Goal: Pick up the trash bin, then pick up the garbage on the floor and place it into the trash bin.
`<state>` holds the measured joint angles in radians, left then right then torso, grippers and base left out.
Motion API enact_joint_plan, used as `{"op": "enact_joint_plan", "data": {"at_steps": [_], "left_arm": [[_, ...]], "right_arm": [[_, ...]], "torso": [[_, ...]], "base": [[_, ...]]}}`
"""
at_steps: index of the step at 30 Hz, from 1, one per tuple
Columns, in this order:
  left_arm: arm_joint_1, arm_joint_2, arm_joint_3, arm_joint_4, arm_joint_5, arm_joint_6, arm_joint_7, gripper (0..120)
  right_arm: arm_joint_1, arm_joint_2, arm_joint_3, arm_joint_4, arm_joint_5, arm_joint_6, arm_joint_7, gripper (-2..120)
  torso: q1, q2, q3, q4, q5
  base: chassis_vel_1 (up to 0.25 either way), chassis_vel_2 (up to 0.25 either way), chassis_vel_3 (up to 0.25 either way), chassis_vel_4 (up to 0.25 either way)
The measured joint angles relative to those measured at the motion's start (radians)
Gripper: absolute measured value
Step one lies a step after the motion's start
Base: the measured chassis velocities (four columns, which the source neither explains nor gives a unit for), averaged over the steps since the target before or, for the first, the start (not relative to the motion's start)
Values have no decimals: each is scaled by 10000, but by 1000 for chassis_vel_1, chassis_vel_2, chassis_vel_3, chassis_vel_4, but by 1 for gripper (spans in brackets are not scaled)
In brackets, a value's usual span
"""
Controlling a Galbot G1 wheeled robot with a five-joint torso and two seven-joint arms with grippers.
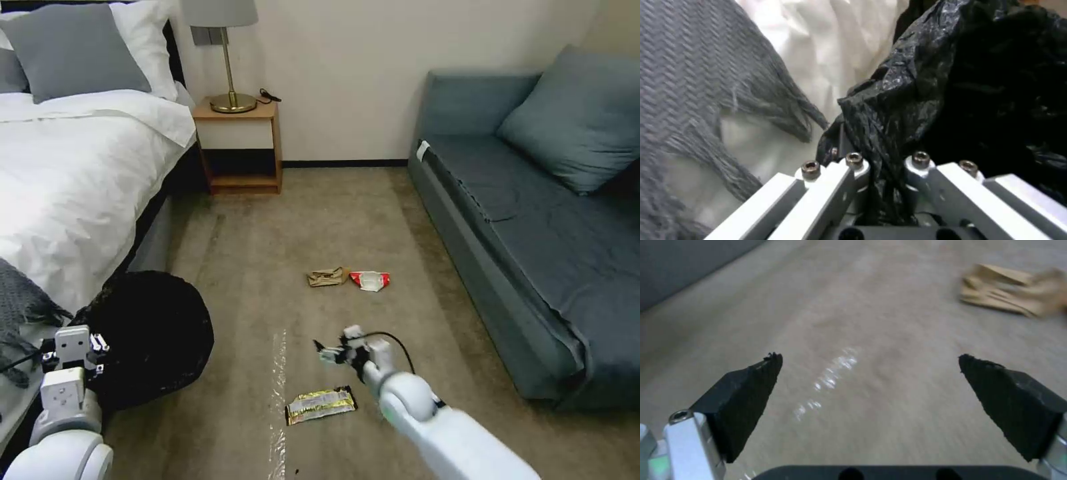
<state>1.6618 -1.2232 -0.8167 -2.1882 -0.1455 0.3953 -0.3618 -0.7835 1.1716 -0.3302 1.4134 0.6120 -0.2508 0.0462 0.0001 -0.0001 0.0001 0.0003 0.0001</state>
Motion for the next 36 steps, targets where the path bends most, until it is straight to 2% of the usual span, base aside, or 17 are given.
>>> {"op": "enact_joint_plan", "data": {"at_steps": [3,6,8,11,15,27,36], "left_arm": [[-194,-3,119,101,93,1,-1,3],[-351,-63,244,93,253,23,-4,3],[-453,-158,412,-62,416,77,1,3],[-504,-211,583,-206,555,111,31,3],[-611,-246,723,-215,694,118,44,3],[-756,-445,949,16,959,55,64,3],[-679,-647,1115,46,1121,-108,67,3]], "right_arm": [[679,-2,-645,-378,392,-187,-227,100],[1160,-341,-1182,-522,693,-454,-652,100],[1682,-893,-1839,-595,1033,-730,-1193,100],[2129,-1328,-2504,-595,1360,-967,-1651,100],[2486,-1628,-3278,-608,1482,-1171,-2168,100],[2488,-1744,-4386,-877,866,-1285,-2856,100],[2404,-1374,-4606,-1754,204,-1027,-2988,100]], "torso": [[0,0,0,2,0],[0,0,0,-3,-1],[0,0,0,-5,-1],[0,1,-1,-5,0],[0,0,-1,-4,0],[0,0,-1,-4,0],[0,0,-1,-3,-1]], "base": [[0,0,0,0],[0,0,0,0],[0,0,0,0],[0,0,0,0],[0,0,0,0],[0,0,0,0],[0,0,0,0]]}}
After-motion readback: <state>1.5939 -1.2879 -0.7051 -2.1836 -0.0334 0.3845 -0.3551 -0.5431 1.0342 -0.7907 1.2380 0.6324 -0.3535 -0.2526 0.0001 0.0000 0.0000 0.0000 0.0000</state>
